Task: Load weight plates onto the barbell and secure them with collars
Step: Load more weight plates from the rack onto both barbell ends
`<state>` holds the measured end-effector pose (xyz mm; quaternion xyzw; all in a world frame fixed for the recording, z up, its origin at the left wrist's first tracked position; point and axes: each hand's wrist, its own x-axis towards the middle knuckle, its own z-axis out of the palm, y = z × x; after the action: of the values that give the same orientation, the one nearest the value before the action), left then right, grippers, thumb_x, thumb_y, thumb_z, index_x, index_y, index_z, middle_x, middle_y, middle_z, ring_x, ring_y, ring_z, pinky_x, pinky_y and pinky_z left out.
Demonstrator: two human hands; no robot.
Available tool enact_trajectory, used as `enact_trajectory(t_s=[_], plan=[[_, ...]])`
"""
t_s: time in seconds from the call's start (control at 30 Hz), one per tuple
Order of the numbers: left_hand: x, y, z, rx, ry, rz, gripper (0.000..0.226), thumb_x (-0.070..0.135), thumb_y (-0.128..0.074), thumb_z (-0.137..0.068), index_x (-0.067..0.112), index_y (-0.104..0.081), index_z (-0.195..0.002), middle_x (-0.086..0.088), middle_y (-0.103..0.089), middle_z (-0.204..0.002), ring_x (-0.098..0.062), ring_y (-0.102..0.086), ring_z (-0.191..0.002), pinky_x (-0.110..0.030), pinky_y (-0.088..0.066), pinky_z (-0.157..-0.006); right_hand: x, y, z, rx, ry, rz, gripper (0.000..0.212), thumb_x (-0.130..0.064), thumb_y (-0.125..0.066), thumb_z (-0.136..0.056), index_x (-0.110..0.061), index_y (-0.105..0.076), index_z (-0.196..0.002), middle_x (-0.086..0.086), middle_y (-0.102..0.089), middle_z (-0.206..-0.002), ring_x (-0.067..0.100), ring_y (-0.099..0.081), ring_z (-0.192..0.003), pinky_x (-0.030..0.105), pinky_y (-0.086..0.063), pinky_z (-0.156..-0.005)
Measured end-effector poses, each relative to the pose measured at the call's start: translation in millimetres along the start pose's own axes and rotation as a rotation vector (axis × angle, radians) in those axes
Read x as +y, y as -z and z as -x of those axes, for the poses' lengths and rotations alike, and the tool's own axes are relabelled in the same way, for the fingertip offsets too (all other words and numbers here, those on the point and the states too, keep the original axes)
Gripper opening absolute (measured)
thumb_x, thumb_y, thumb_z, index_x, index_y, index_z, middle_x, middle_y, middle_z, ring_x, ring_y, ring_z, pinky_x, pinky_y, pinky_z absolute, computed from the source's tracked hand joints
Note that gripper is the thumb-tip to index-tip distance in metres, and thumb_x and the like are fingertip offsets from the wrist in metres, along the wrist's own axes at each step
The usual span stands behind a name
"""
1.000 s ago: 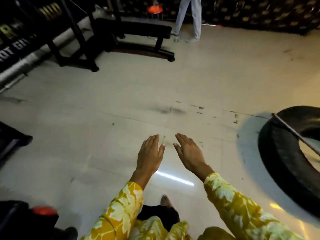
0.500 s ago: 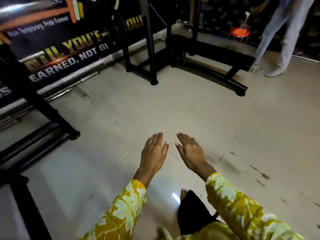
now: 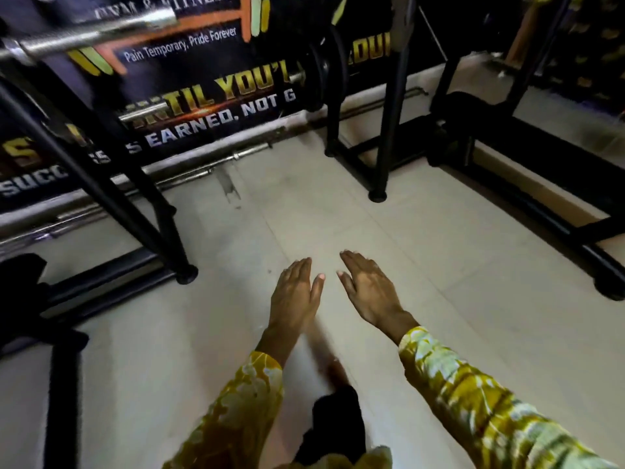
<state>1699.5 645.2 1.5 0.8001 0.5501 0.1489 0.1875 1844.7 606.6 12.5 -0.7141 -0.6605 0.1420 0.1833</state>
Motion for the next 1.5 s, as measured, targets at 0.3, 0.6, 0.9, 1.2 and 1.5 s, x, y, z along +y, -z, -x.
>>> enact_trajectory(t_s=[0.3,0.6,0.9,1.2,1.5], plan=[[-18,18,-242,0.103,0.118,0.028,0.049,0.034,-0.041,-0.098,0.007,-0.040,-0.139,-0.012,-0.044,-0.143,-0.024,-0.035,-0.134,-0.031,-0.026,-0.110,31,33,-258,-0.046,0.103,0.002,0.047,-0.029,-0.029,-0.100,-0.012,-0.026,-0.144,0.004,-0.029,-0.152,0.016,-0.020,-0.142,0.026,-0.008,-0.115],[-58,25,-470,0.145,0.273,0.010,0.051,0.038,-0.039,-0.098,0.013,-0.034,-0.143,-0.007,-0.038,-0.148,-0.020,-0.030,-0.137,-0.029,-0.022,-0.111,66,23,-516,-0.085,0.255,0.031,0.048,-0.031,-0.028,-0.100,-0.015,-0.022,-0.145,0.003,-0.026,-0.153,0.014,-0.021,-0.141,0.024,-0.007,-0.114],[-111,53,-655,0.268,0.542,0.014,0.048,0.032,-0.040,-0.098,0.007,-0.039,-0.139,-0.012,-0.043,-0.143,-0.024,-0.035,-0.134,-0.030,-0.023,-0.109,55,10,-747,-0.275,0.425,-0.013,0.048,-0.029,-0.033,-0.099,-0.015,-0.026,-0.144,0.006,-0.029,-0.152,0.020,-0.028,-0.138,0.029,-0.020,-0.113],[-239,89,-798,0.434,0.782,0.048,0.050,0.036,-0.040,-0.098,0.008,-0.038,-0.139,-0.012,-0.044,-0.142,-0.025,-0.035,-0.133,-0.032,-0.025,-0.110,-33,-56,-949,-0.423,0.664,0.000,0.047,-0.028,-0.033,-0.099,-0.016,-0.026,-0.144,0.003,-0.030,-0.152,0.020,-0.028,-0.138,0.029,-0.021,-0.113],[-348,172,-877,0.598,0.980,0.086,0.047,0.034,-0.038,-0.099,0.011,-0.039,-0.139,-0.013,-0.041,-0.144,-0.028,-0.035,-0.133,-0.039,-0.028,-0.110,-162,-108,-1092,-0.481,0.901,-0.034,0.047,-0.027,-0.034,-0.099,-0.012,-0.029,-0.143,0.008,-0.034,-0.149,0.020,-0.030,-0.137,0.028,-0.020,-0.112]])
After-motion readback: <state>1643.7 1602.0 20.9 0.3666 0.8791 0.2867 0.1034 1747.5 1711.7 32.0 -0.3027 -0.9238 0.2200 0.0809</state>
